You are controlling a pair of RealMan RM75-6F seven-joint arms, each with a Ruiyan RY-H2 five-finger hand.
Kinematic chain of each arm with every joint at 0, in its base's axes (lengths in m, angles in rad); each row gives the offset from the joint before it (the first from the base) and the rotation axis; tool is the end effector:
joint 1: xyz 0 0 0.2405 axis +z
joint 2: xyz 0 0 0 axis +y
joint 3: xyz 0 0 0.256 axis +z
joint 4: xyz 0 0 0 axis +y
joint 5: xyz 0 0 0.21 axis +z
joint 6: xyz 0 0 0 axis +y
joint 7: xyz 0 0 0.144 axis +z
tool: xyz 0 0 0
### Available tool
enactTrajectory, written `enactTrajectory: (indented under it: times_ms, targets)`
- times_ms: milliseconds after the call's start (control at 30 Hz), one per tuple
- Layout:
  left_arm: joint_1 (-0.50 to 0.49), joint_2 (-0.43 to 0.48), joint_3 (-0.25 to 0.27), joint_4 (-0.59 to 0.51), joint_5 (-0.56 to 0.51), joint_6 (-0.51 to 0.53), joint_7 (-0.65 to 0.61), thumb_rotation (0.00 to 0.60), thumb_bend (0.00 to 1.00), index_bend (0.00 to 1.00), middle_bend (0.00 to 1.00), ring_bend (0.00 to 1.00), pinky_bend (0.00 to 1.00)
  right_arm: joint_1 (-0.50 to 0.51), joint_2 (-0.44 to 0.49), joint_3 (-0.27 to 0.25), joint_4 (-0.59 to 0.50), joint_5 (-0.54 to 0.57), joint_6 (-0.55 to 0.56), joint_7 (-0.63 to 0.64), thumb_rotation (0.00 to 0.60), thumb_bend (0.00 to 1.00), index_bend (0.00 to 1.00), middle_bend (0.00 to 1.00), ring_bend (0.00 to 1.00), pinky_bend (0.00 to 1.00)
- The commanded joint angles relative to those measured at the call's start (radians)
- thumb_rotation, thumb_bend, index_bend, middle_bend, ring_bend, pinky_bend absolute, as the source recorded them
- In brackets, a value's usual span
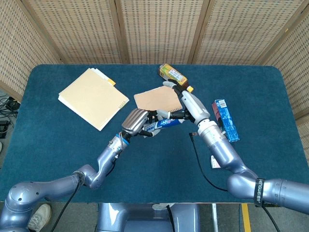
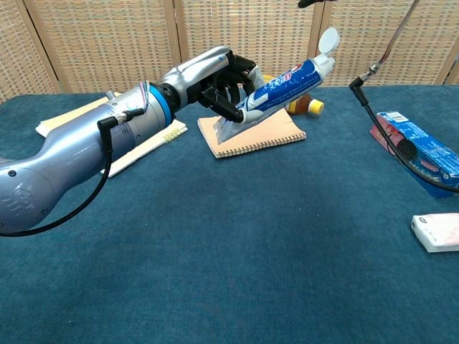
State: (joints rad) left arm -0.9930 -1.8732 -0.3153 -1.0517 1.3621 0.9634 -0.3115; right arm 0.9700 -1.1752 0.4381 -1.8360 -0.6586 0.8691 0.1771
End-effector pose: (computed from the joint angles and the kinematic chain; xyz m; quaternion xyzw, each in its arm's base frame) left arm -0.0338 0.3903 -0.0702 -0.6669 -0.4325 -0.5600 0.2335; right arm -0.0313 -0.3900 0.1039 0.5461 -0.5975 0.5352 0.2416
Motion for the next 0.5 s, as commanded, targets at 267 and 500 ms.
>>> enactTrajectory:
  times_ms: [267,500]
  targets:
    - [-0.012,-0.016,-0.004,0.009,-0.010,-0.004,-0.006,0.600,0.61,0.69,0.57,0.58,0.58,0.056,-0.088,-0.004,0.071,0.078,0.005,-0.060,0.141,0.00,0.10,0.02,0.00,0.00]
    - [-0.012,-0.017,0.001,0.004,-0.001,0.012,-0.022,0.600,0.61,0.70,0.58,0.58,0.58,0.055,-0.114,-0.010,0.099,0.092,-0.001,-0.072,0.140,0.00,0.10,0.02,0.00,0.00]
